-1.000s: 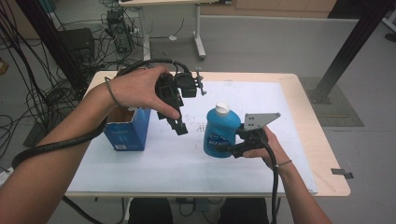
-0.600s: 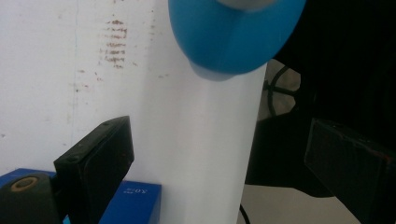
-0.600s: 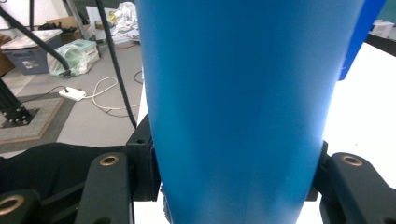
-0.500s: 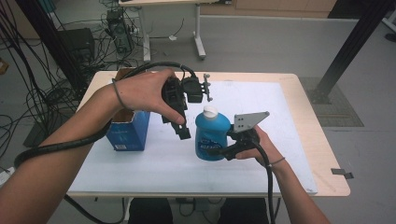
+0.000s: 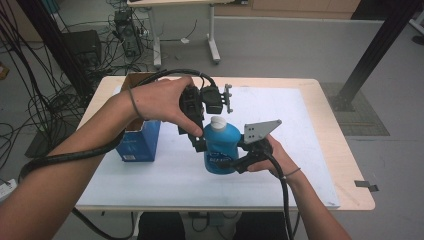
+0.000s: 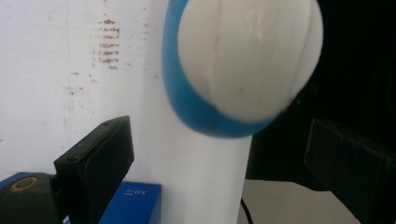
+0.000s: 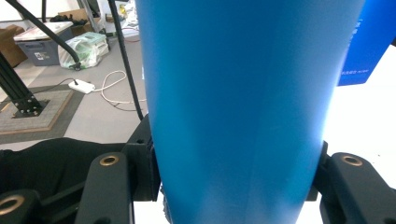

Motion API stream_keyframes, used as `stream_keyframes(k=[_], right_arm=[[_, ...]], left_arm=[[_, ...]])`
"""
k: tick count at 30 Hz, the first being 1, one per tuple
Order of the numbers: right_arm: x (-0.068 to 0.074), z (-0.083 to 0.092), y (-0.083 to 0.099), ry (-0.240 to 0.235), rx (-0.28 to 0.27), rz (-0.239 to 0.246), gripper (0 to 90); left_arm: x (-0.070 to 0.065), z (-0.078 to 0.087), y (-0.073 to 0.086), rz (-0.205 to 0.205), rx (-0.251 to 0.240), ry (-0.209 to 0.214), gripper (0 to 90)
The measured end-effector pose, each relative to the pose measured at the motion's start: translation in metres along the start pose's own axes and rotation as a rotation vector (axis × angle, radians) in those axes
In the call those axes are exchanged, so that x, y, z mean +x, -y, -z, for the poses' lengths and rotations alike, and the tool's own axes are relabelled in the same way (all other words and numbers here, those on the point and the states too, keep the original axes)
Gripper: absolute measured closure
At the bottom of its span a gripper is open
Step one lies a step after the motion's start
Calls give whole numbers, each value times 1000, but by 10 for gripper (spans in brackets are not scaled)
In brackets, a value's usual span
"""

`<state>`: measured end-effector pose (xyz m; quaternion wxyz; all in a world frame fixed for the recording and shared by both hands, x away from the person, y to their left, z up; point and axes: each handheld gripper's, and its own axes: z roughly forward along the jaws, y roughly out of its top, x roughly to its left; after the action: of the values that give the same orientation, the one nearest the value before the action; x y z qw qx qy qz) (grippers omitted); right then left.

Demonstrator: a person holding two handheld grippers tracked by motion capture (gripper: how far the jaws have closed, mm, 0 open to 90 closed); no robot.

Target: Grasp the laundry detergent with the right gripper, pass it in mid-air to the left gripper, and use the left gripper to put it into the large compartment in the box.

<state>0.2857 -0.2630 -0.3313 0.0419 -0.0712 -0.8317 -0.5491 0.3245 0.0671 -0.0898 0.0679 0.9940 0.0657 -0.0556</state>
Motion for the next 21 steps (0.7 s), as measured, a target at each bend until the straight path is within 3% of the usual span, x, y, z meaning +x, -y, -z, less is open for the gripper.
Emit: stream_keyframes(k=[21], right_arm=[[-1, -15, -6, -32, 13, 20, 414]], left_arm=[[-8, -13, -29, -51, 65, 2, 88]])
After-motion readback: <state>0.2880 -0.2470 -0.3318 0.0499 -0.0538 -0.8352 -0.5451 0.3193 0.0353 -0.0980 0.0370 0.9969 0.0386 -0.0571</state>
